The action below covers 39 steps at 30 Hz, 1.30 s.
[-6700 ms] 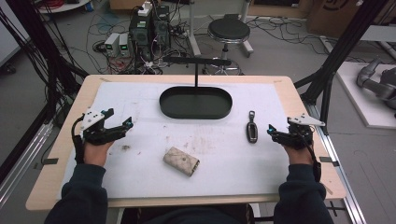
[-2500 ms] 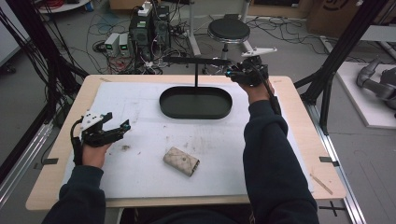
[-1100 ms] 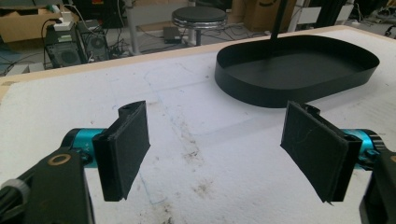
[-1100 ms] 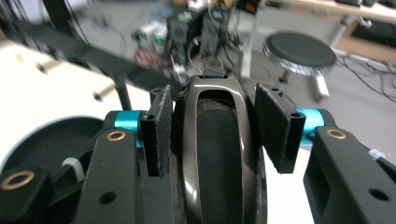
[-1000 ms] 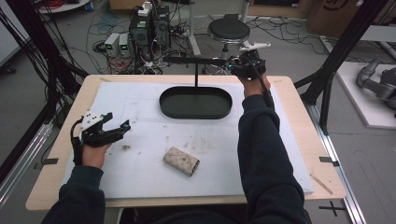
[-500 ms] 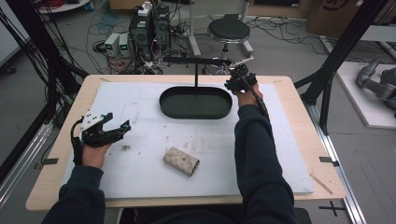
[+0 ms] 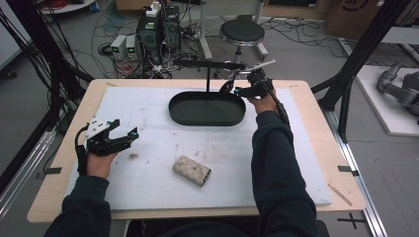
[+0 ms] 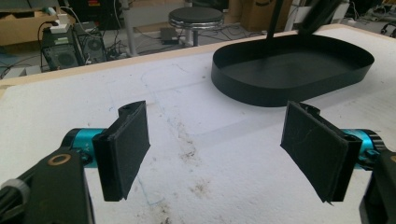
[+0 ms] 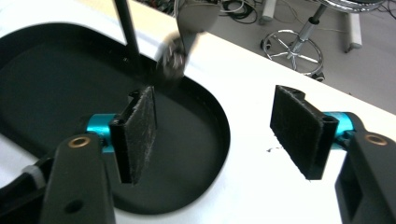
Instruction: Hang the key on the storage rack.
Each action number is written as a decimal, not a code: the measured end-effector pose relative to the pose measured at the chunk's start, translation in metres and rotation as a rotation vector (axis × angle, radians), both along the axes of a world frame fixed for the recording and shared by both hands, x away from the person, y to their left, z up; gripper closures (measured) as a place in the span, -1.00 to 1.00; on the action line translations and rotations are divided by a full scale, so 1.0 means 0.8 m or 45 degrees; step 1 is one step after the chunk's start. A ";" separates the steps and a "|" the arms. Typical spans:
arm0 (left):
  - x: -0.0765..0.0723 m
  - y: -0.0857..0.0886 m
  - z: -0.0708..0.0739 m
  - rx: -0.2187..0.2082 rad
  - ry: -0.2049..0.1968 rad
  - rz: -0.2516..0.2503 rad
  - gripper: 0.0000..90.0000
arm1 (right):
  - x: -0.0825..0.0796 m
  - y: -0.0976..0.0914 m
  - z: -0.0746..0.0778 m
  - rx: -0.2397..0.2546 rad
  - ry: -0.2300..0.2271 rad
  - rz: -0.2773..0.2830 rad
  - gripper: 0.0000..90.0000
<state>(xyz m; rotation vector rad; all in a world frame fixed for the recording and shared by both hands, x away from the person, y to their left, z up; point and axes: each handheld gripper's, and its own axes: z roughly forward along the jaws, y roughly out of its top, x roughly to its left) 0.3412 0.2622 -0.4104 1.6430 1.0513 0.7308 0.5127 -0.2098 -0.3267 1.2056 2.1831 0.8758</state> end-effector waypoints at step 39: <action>0.003 -0.004 -0.001 -0.011 -0.003 -0.009 -0.49 | -0.180 -0.119 -0.040 0.038 -0.170 0.100 -0.52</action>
